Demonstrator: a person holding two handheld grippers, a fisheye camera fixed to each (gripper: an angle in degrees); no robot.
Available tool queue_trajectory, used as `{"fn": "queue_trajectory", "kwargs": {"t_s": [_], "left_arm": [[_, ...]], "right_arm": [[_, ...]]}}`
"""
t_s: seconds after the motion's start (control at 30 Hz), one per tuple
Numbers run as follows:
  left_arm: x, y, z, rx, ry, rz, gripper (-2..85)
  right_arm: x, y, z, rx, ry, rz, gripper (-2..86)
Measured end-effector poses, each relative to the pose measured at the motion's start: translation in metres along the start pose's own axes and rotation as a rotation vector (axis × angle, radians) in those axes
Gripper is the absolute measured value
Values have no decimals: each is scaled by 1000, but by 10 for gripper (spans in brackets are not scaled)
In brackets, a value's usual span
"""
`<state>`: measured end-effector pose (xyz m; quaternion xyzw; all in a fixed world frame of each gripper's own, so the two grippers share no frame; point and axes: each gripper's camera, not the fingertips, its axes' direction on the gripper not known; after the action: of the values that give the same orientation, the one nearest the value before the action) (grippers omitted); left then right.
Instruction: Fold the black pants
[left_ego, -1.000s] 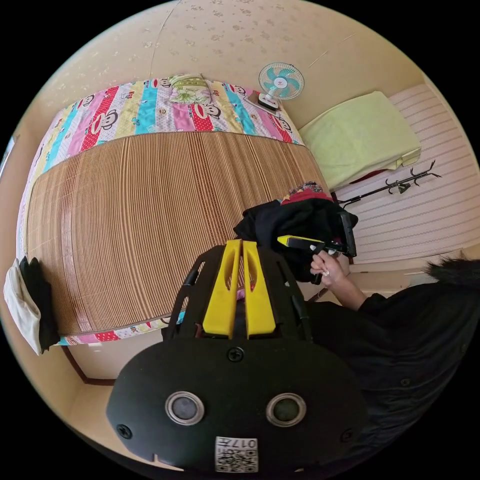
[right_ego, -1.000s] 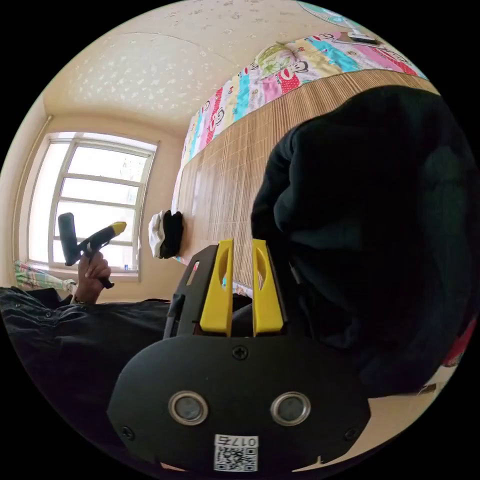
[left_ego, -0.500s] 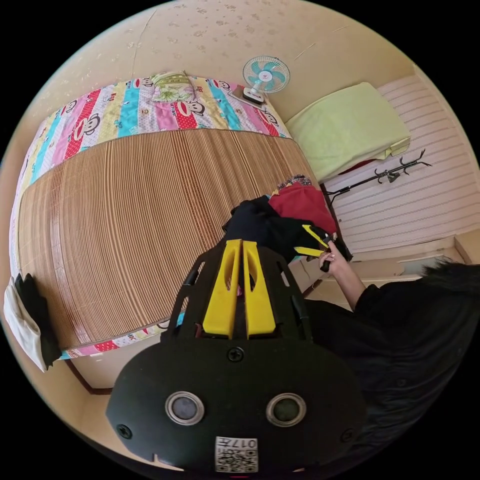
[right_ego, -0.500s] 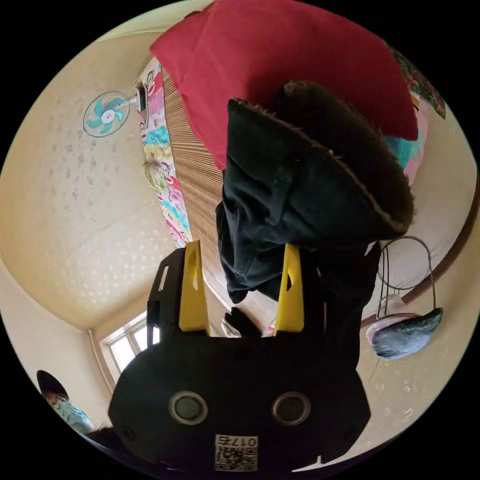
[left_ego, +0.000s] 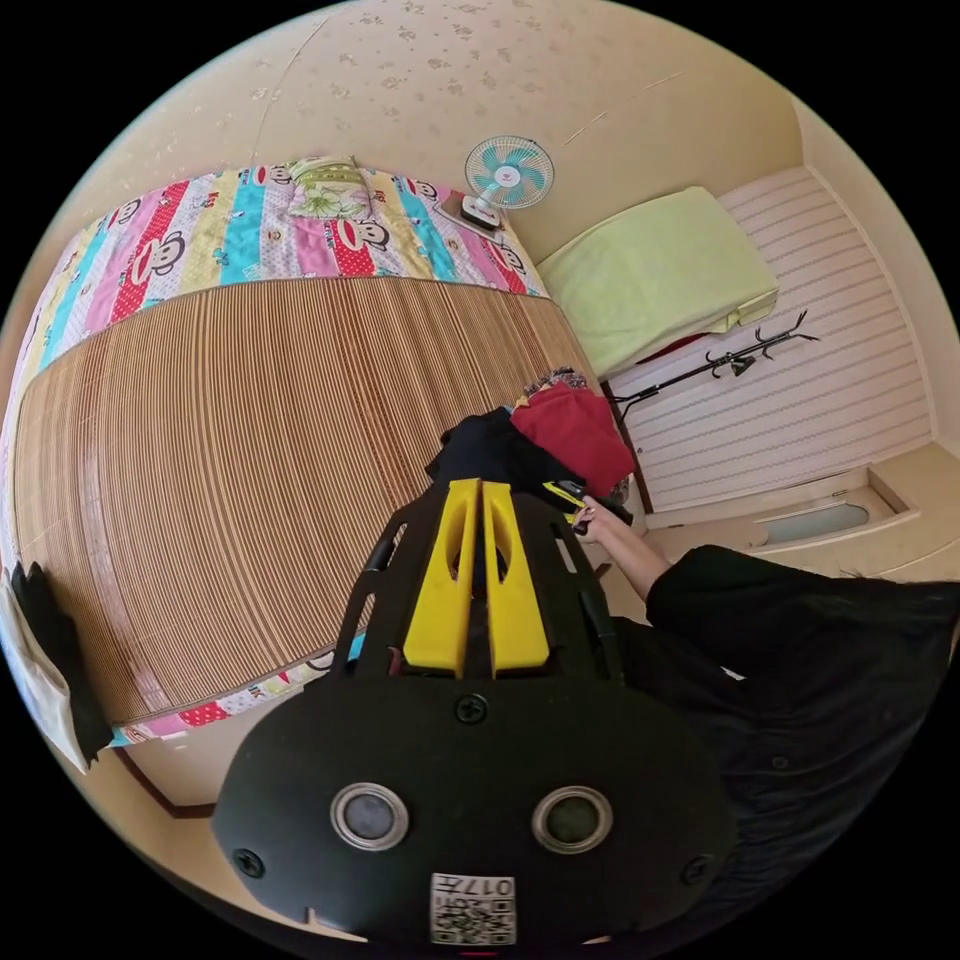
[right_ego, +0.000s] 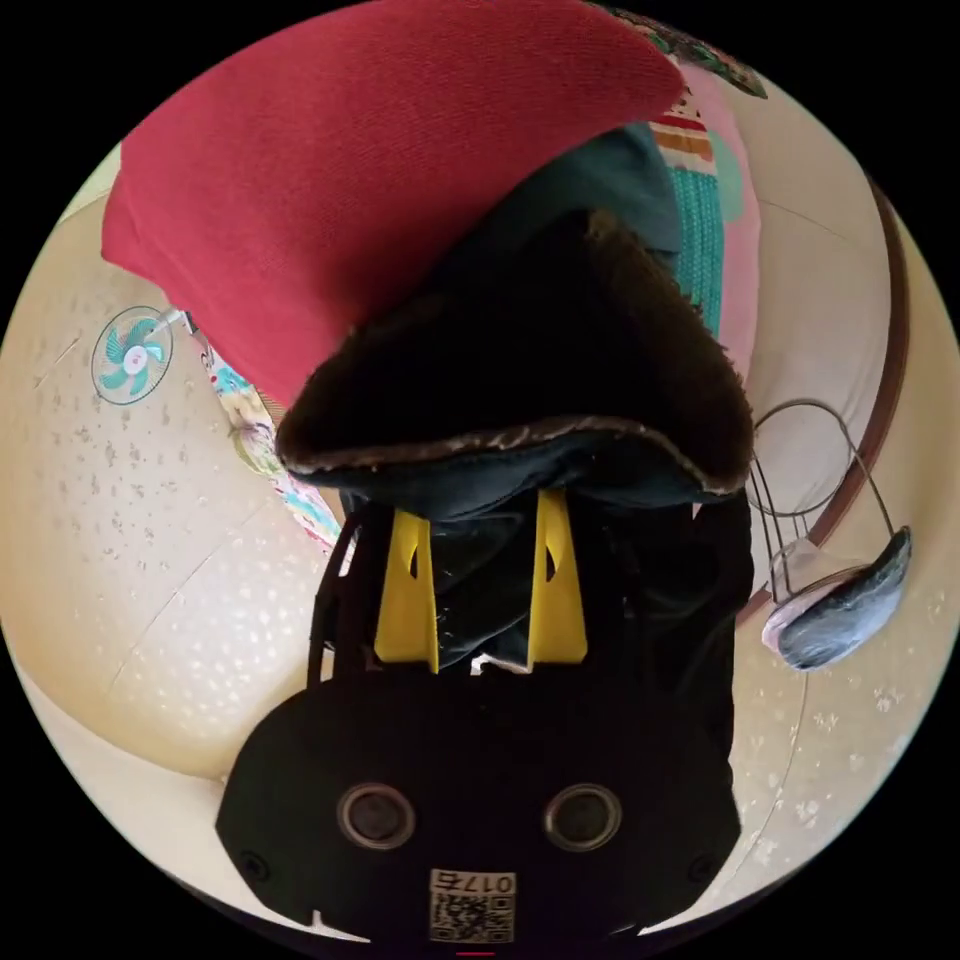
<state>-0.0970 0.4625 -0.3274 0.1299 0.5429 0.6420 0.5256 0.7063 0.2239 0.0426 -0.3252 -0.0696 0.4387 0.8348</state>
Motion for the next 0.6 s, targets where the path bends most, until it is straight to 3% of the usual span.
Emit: {"fn": "queue_trajectory", "kwargs": {"t_s": [0.07,0.27,0.4,0.43,0.5,0.6], "left_arm": [[1,0,-2,-10,17,28,-8],[5,5,-24,7,77,171,45],[8,2,-57,63,191,277,97],[8,1,-66,91,210,288,99],[4,-1,-113,231,301,328,101],[-12,2,-168,387,411,333,106]], "right_arm": [[-14,11,-13,29,-23,-120,68],[-95,139,-77,-6,-314,-1007,34],[-175,261,-108,-231,-473,-1665,27],[-184,278,-114,-272,-519,-1745,26],[-212,346,-140,-481,-714,-2066,21],[-232,409,-179,-707,-1034,-2338,17]]}}
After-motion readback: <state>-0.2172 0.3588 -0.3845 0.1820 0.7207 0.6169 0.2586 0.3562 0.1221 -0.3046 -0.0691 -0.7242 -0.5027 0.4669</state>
